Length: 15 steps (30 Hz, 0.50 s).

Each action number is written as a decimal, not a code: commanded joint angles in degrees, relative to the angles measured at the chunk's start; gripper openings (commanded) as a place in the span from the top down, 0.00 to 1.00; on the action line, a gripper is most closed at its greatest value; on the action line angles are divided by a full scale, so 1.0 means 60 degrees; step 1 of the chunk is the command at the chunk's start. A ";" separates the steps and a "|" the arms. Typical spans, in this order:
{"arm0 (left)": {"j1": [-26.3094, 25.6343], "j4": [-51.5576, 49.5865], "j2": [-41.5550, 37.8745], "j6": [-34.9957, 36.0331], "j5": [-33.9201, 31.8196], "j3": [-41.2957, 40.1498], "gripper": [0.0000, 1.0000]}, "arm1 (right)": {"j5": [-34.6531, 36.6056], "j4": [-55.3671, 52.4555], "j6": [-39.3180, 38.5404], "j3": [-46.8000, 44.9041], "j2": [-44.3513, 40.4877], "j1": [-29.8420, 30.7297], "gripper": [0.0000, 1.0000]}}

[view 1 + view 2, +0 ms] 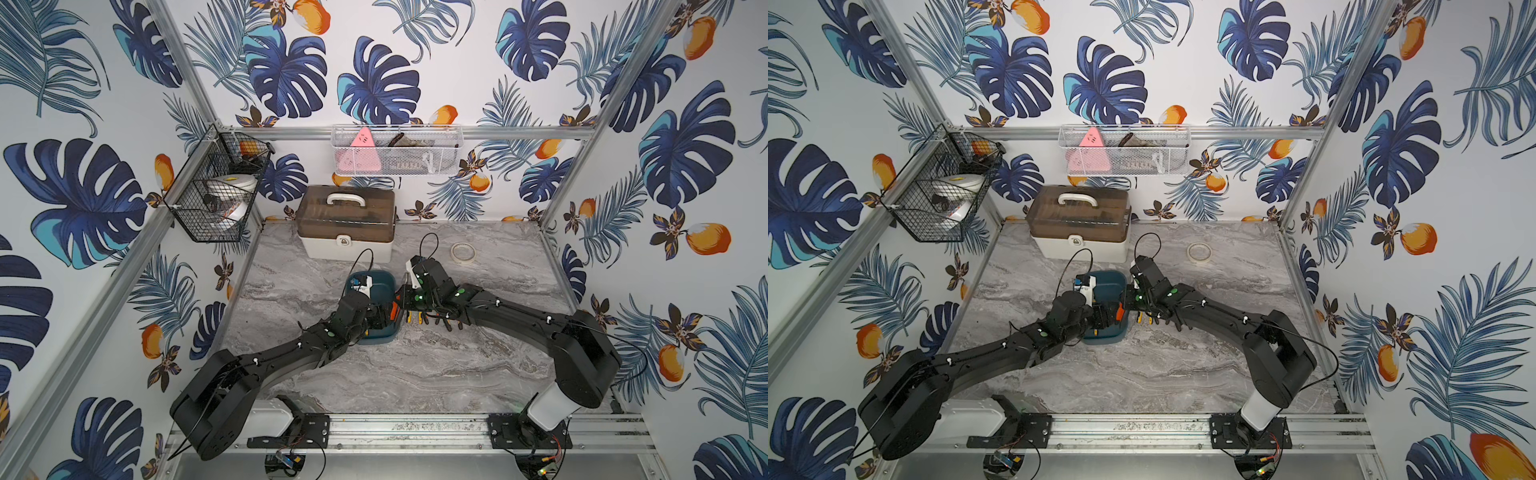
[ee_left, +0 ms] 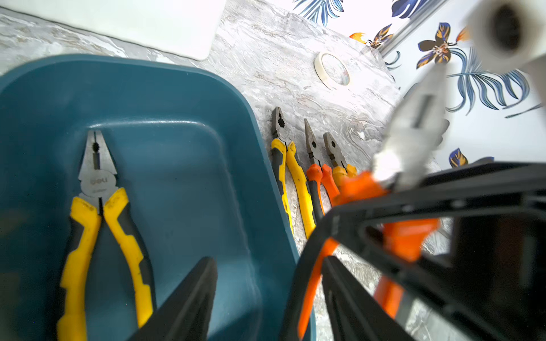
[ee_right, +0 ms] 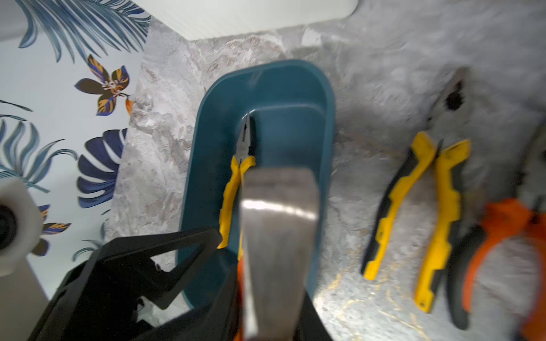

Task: Take the pliers out of the storage box
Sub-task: Place the pliers at the center of the board.

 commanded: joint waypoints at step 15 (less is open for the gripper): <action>0.0017 -0.0234 0.0728 -0.0323 0.0104 0.0449 0.38 | 0.0878 -0.1863 -0.2355 -0.2180 -0.1909 -0.4557 0.95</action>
